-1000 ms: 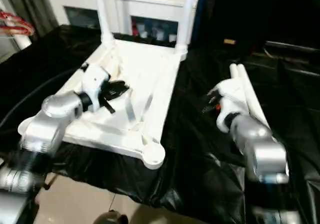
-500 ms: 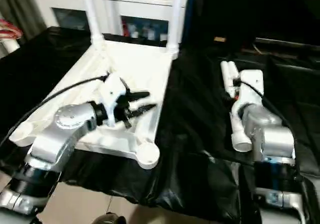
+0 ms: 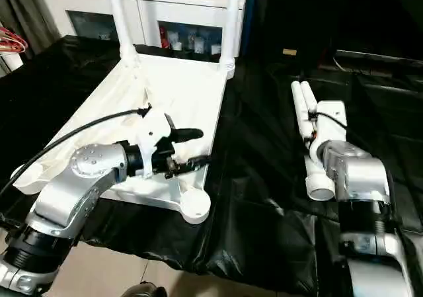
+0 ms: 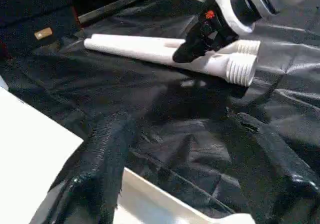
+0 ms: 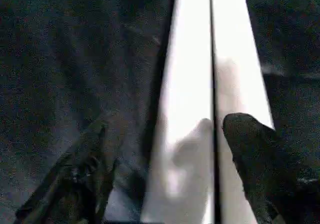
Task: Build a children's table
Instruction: Pick table leg
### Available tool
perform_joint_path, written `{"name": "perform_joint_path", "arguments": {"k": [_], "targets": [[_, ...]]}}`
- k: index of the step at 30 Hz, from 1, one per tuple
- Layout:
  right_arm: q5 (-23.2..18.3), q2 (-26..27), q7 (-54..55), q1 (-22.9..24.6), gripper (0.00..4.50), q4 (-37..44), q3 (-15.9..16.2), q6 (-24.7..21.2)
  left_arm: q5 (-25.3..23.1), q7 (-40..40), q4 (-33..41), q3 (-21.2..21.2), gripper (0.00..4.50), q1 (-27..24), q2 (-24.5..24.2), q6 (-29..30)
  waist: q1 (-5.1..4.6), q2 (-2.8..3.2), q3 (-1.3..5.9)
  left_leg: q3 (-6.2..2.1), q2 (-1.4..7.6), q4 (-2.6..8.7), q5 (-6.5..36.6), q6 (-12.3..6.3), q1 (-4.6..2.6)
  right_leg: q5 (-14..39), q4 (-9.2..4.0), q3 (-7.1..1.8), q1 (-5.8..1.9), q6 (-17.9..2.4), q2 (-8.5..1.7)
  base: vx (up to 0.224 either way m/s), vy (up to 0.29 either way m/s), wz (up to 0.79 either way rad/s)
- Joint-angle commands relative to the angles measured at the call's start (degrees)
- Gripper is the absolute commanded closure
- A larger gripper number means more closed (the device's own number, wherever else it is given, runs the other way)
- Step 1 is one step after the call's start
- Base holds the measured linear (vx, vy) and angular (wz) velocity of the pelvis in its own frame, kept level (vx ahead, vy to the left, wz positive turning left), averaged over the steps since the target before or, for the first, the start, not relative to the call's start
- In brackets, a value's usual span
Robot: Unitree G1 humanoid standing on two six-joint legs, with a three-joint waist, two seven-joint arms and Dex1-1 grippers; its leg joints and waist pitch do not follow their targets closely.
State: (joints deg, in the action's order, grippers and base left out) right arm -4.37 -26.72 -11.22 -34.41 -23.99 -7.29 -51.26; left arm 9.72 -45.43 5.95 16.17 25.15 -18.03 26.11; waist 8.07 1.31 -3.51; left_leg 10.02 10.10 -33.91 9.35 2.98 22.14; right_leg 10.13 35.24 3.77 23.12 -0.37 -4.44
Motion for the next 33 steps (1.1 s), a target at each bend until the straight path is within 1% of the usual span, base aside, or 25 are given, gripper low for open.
{"name": "perform_joint_path", "arguments": {"k": [1, 2, 3, 5, 6, 8, 10, 11, 13, 14, 15, 18, 19, 21, 22, 24, 25, 27, 28, 29, 32, 33], "targets": [[0.2, 0.1, -0.4, -1.2, 0.72, -1.1, 0.1, -1.1, -0.6, -0.4, 1.0, 0.3, 0.85, 0.1, -0.5, 0.6, -0.08, -1.07, 4.29, -0.68, 2.27, 3.60, 10.3, 0.97, -1.01, 14.7, -4.33, -2.59, -2.77, -8.3, -3.82, 0.000, 0.000, 0.00], [0.2, 0.2, -0.3, -1.3, 0.72, -1.2, 0.0, -1.1, -0.6, -0.4, 1.0, 0.3, 0.85, 0.0, -0.5, 0.7, -0.05, -0.88, 4.36, -0.71, 2.28, 3.57, 10.2, 0.98, -1.04, 14.3, -4.24, -2.57, -2.74, -8.4, -3.82, 0.000, 0.000, 0.00], [-0.3, 0.5, -0.2, -2.1, 0.72, -2.9, -0.6, -1.8, -0.5, -0.6, 1.5, 0.5, 0.85, 0.0, -0.7, 1.2, -0.14, -0.91, 4.37, -0.71, 2.29, 3.56, 10.1, 1.00, -1.06, 13.7, -4.21, -2.54, -2.71, -8.7, -3.73, 0.000, 0.000, 0.00], [-0.8, 0.7, -0.5, -2.5, 0.72, -3.8, -0.9, -2.4, -0.6, -0.6, 1.5, 0.6, 0.85, 0.0, -0.8, 1.2, -0.18, -0.96, 4.36, -0.69, 2.26, 3.54, 9.8, 1.01, -0.98, 12.9, -4.13, -2.53, -2.79, -9.1, -3.71, 0.000, 0.000, 0.00], [-1.9, 0.9, -1.4, -3.2, 0.72, -5.5, -1.5, -4.0, -0.6, -0.5, 1.6, 0.7, 0.85, 0.0, -0.9, 1.3, -0.21, -0.95, 4.40, -0.66, 2.23, 3.48, 9.8, 0.89, -1.08, 12.7, -4.06, -2.53, -2.79, -9.4, -3.65, 0.000, 0.000, 0.00], [-3.0, 1.0, -2.5, -3.8, 0.72, -6.8, -1.8, -5.4, -0.4, -0.4, 1.8, 0.8, 0.85, 0.1, -1.1, 1.4, -0.14, -0.94, 4.45, -0.62, 2.24, 3.41, 10.0, 0.69, -1.12, 12.4, -4.04, -2.53, -2.84, -9.7, -3.72, 0.000, 0.000, 0.00], [-3.2, 1.0, -2.8, -4.0, 0.72, -7.2, -1.8, -6.1, -0.3, -0.4, 1.8, 0.8, 0.85, 0.1, -1.2, 1.5, -0.08, -0.88, 4.37, -0.66, 2.29, 3.47, 9.9, 0.73, -1.05, 12.5, -4.04, -2.50, -2.82, -9.7, -3.66, 0.000, 0.000, 0.00], [-3.9, 1.2, -3.4, -4.2, 0.72, -7.9, -2.3, -7.3, -0.1, -0.6, 2.0, 0.8, 0.85, 0.1, -1.4, 1.7, -0.04, -0.85, 4.40, -0.66, 2.35, 3.48, 9.9, 0.88, -1.07, 12.4, -4.02, -2.48, -2.79, -9.7, -3.69, 0.000, 0.000, 0.00], [-4.6, 1.5, -3.6, -4.6, 0.72, -8.8, -3.2, -8.5, 0.1, -0.9, 2.3, 0.8, 0.85, 0.0, -1.7, 2.1, -0.02, -0.90, 4.48, -0.65, 2.32, 3.44, 9.6, 0.91, -1.09, 11.9, -3.94, -2.49, -2.84, -9.9, -3.72, 0.000, 0.000, 0.00], [-4.7, 1.6, -3.7, -4.7, 0.72, -9.1, -3.5, -8.7, 0.2, -1.1, 2.3, 0.8, 0.85, 0.0, -1.7, 2.2, -0.02, -1.19, 4.48, -0.64, 2.35, 3.46, 9.4, 0.90, -1.04, 11.6, -3.88, -2.47, -2.89, -9.9, -3.69, 0.000, 0.000, 0.00], [-4.7, 1.6, -3.7, -4.7, 0.72, -9.1, -3.5, -8.7, 0.2, -1.1, 2.3, 0.8, 0.85, 0.0, -1.7, 2.2, 0.03, -1.08, 4.45, -0.65, 2.36, 3.47, 9.3, 0.97, -1.06, 11.8, -3.85, -2.47, -2.86, -10.0, -3.74, 0.000, 0.000, 0.00], [-4.6, 1.5, -4.0, -4.9, 1.08, -10.4, -3.3, -8.8, 1.1, -2.2, 2.9, 0.9, 0.83, 0.0, -2.1, 3.1, 0.05, -1.04, 4.44, -0.65, 2.35, 3.46, 9.4, 1.13, -1.07, 12.7, -3.91, -2.46, -2.84, -10.0, -3.83, 0.000, 0.000, 0.00], [-4.6, 1.4, -4.1, -5.0, 1.08, -10.7, -3.2, -8.7, 1.3, -2.5, 3.0, 1.0, 0.83, 0.1, -2.3, 3.3, 0.09, -1.13, 4.42, -0.59, 2.32, 3.44, 9.5, 1.13, -1.07, 13.0, -3.97, -2.48, -2.80, -9.9, -3.85, 0.000, 0.000, 0.00], [-4.7, 1.2, -4.2, -5.2, 1.30, -11.7, -3.2, -8.7, 1.6, -3.7, 3.3, 1.5, 0.83, 0.2, -3.3, 3.8, 0.07, -1.09, 4.38, -0.59, 2.28, 3.46, 9.9, 1.25, -1.08, 13.8, -4.03, -2.47, -2.77, -9.8, -3.85, 0.000, 0.000, 0.00], [-4.8, 1.1, -4.3, -5.3, 1.30, -11.9, -3.3, -8.7, 1.6, -4.0, 3.4, 1.6, 0.83, 0.2, -3.5, 3.9, 0.08, -1.08, 4.36, -0.58, 2.29, 3.46, 10.0, 1.28, -1.10, 14.0, -4.08, -2.48, -2.75, -9.7, -3.84, 0.000, 0.000, 0.00], [-4.8, 0.9, -4.5, -5.5, 1.50, -12.4, -3.3, -8.6, 1.7, -4.6, 3.3, 1.8, 0.83, 0.3, -4.1, 4.1, 0.07, -1.06, 4.35, -0.62, 2.30, 3.52, 10.6, 1.51, -1.22, 14.9, -4.11, -2.46, -2.63, -9.3, -3.80, 0.000, 0.000, 0.00], [-4.8, 0.9, -4.5, -5.5, 1.60, -12.4, -3.3, -8.6, 1.7, -4.6, 3.3, 1.8, 0.83, 0.3, -4.1, 4.1, 0.06, -1.06, 4.35, -0.63, 2.27, 3.52, 10.6, 1.62, -1.17, 14.9, -4.12, -2.46, -2.69, -9.3, -3.82, 0.000, 0.000, 0.00], [-5.1, 0.9, -4.0, -5.6, 1.76, -13.1, -4.2, -8.1, 1.5, -4.8, 2.9, 1.6, 0.83, 0.7, -4.3, 3.9, 0.04, -0.94, 4.34, -0.65, 2.29, 3.55, 10.9, 1.82, -1.17, 14.9, -4.13, -2.45, -2.69, -9.2, -3.79, 0.000, 0.000, 0.00], [-5.2, 1.0, -3.9, -5.7, 1.76, -13.3, -4.6, -7.9, 1.5, -4.9, 2.8, 1.6, 0.83, 0.7, -4.3, 3.9, 0.02, -0.95, 4.38, -0.66, 2.31, 3.54, 10.9, 1.87, -1.21, 14.9, -4.12, -2.44, -2.68, -9.2, -3.81, 0.000, 0.000, 0.00], [-5.4, 1.0, -3.7, -5.7, 2.05, -13.4, -5.1, -7.7, 1.5, -4.7, 2.6, 1.4, 0.83, 0.8, -4.2, 3.8, 0.02, -0.97, 4.35, -0.64, 2.27, 3.52, 10.9, 1.89, -1.12, 14.8, -4.14, -2.45, -2.71, -9.2, -3.79, 0.000, 0.000, 0.00], [-6.2, 1.2, -3.5, -5.8, 2.17, -13.3, -6.5, -7.3, 1.8, -3.9, 1.8, 0.6, 0.83, 1.5, -3.2, 3.2, 0.06, -0.99, 4.38, -0.62, 2.22, 3.48, 10.9, 1.89, -1.18, 14.8, -4.17, -2.46, -2.71, -9.1, -3.77, 0.000, 0.000, 0.00], [-6.7, 1.3, -3.7, -5.7, 2.25, -13.0, -7.1, -6.9, 1.9, -3.2, 1.1, 0.3, 0.83, 2.0, -2.6, 2.9, 0.06, -0.75, 4.40, -0.62, 2.20, 3.47, 10.9, 1.90, -1.13, 14.5, -4.21, -2.43, -2.74, -9.1, -3.71, 0.000, 0.000, 0.00]]}}
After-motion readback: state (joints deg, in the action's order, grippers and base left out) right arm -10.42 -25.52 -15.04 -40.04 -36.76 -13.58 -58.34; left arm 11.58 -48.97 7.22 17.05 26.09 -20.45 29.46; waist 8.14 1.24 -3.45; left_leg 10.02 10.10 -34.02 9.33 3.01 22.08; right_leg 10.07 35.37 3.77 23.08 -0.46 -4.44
